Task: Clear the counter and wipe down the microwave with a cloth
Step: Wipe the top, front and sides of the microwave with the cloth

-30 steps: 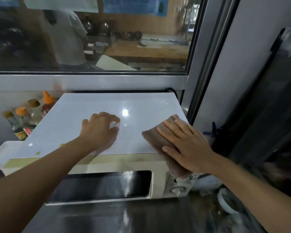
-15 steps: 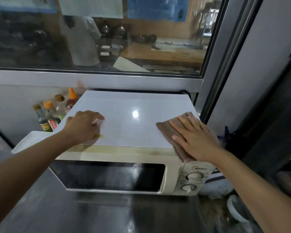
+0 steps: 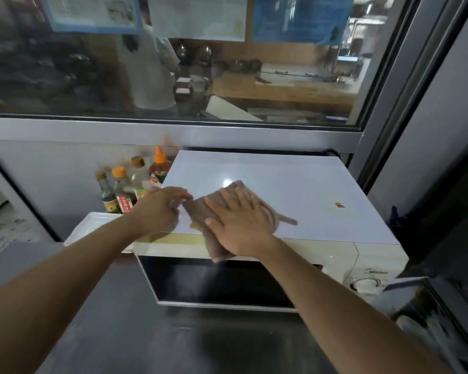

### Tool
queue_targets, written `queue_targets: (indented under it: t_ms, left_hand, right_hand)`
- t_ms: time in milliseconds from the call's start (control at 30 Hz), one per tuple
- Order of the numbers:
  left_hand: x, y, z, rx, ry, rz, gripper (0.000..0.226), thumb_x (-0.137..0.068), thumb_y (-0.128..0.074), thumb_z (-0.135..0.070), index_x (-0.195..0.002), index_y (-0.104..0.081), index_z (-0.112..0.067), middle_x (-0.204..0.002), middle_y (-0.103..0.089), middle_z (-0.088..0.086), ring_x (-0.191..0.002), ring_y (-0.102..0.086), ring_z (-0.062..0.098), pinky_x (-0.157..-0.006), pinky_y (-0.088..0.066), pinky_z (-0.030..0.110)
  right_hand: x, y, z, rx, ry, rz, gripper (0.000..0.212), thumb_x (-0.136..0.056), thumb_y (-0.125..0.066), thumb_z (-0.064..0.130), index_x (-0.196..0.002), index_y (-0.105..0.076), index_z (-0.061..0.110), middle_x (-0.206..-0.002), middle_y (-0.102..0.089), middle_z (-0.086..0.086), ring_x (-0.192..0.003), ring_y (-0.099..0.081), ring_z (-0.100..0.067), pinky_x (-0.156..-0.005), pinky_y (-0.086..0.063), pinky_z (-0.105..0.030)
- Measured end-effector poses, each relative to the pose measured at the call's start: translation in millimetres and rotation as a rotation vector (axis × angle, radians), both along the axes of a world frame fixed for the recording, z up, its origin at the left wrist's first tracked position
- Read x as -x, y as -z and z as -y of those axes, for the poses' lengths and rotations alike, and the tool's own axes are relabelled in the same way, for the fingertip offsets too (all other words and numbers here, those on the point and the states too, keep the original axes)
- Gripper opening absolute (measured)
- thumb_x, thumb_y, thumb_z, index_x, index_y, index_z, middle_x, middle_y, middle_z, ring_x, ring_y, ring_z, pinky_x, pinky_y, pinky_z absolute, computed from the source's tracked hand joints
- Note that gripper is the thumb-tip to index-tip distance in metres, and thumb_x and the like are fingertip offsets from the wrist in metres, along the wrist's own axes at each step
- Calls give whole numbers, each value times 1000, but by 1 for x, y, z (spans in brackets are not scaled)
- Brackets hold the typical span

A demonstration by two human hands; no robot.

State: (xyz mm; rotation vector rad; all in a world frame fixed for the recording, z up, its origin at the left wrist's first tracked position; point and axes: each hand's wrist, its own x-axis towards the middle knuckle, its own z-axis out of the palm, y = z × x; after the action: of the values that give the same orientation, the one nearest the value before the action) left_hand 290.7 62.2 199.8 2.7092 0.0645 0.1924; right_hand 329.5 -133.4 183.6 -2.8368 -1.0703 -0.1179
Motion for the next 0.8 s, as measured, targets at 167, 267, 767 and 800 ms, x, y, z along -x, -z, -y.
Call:
queue_targets:
  t_ms: [167,267,767,800]
  left_hand:
    - [15,1,-31,115,4,-26,44,-79,-50,7,-111,-64,-20,-125,-60,-6,-114,-55,16,-91,-41,24]
    - [27,5,-45,131,4,-5,45,-84,-50,5,-118,-62,-22,-131,-55,-12,-118,-50,10,-93,-32,18]
    - [37,8,-66,389,48,-1,53,-85,-45,9,-125,-50,-25,-125,-56,-4,-114,-54,17,-101,-43,37]
    - [39,8,-69,389,35,-3,52,-85,-44,8,-124,-50,-26,-124,-56,-6,-113,-54,16,-100,-43,36]
  right_hand:
    - [-13,0,73,14,161,-51,53,-95,-15,53,-147,-6,44,-159,-1,16,-146,9,-12,-119,-3,-37]
    - [-16,-3,90,85,323,-70,56,-93,-9,56,-147,-1,44,-159,4,13,-145,15,-15,-119,-2,-41]
    - [34,8,-37,-4,-5,-41,50,-97,-15,50,-145,-1,47,-158,6,14,-146,14,-14,-116,7,-40]
    - [29,5,-27,16,20,-53,51,-98,-16,50,-146,-1,48,-158,6,17,-146,13,-13,-117,5,-39]
